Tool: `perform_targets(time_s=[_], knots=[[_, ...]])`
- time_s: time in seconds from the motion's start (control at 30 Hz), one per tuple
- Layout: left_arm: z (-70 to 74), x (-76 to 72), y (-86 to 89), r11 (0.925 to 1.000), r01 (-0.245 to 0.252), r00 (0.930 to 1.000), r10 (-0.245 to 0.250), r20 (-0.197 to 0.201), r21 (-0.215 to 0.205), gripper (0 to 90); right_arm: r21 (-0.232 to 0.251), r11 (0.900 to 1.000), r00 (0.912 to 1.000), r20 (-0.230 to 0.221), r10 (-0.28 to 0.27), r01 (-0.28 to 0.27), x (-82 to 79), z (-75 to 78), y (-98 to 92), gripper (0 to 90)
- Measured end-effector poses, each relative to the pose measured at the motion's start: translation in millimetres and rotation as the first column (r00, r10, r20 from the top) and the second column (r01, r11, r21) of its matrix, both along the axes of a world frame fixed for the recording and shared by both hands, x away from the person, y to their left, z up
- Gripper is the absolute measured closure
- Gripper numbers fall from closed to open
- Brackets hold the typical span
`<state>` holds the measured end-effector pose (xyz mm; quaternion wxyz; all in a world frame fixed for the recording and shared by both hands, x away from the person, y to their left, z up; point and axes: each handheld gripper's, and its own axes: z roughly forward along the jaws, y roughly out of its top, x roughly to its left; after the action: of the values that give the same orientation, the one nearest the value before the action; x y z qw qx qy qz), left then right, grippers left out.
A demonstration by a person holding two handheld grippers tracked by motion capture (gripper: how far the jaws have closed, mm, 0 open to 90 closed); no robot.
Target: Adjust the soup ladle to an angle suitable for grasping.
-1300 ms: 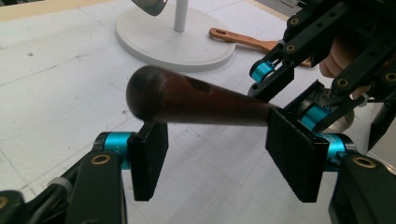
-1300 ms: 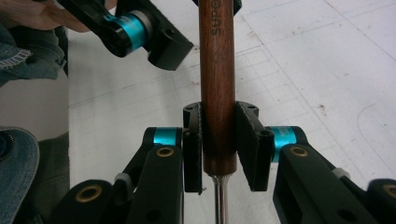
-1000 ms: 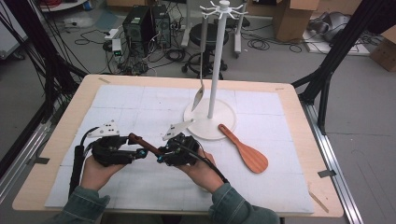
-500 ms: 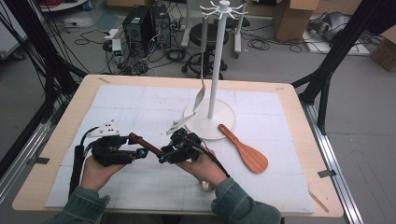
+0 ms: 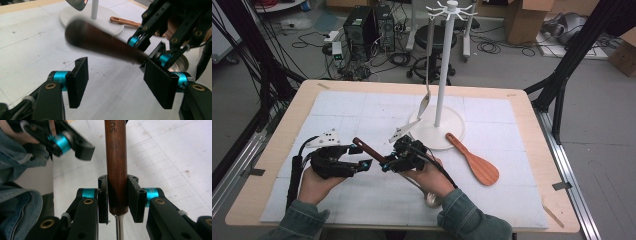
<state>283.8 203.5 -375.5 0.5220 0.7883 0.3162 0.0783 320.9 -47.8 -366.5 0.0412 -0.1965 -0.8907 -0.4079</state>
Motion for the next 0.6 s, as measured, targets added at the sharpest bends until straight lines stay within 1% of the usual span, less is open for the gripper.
perform_targets(time_s=[0.07,0.27,0.37,0.47,0.6], knots=[[0.1,-0.6,-0.3,1.0000,0.001,1.0000,-0.001,0.002,-0.002,35.8,0.012,1.000,0.9998,0.007,-0.016,0.016,-0.1,5.2,-2.9,73.4],[-0.2,-0.7,-1.3,1.0000,0.005,1.0000,-0.005,0.004,0.001,35.2,0.068,0.996,0.9977,0.041,-0.053,0.050,-0.2,22.4,-11.8,73.5],[-0.1,-1.2,-1.6,1.0000,0.007,1.0000,-0.007,0.007,0.001,35.0,0.100,0.993,0.9959,0.052,-0.074,0.069,0.2,29.9,-16.0,73.5],[0.1,-1.5,-1.6,1.0000,-0.003,0.9999,0.003,0.011,0.005,33.2,0.131,0.988,0.9939,0.057,-0.095,0.087,0.4,35.9,-20.1,73.5],[0.0,-1.7,-1.7,1.0000,-0.001,0.9999,0.001,0.017,0.009,32.8,0.164,0.981,0.9902,0.072,-0.120,0.107,0.8,42.2,-25.3,73.5]])
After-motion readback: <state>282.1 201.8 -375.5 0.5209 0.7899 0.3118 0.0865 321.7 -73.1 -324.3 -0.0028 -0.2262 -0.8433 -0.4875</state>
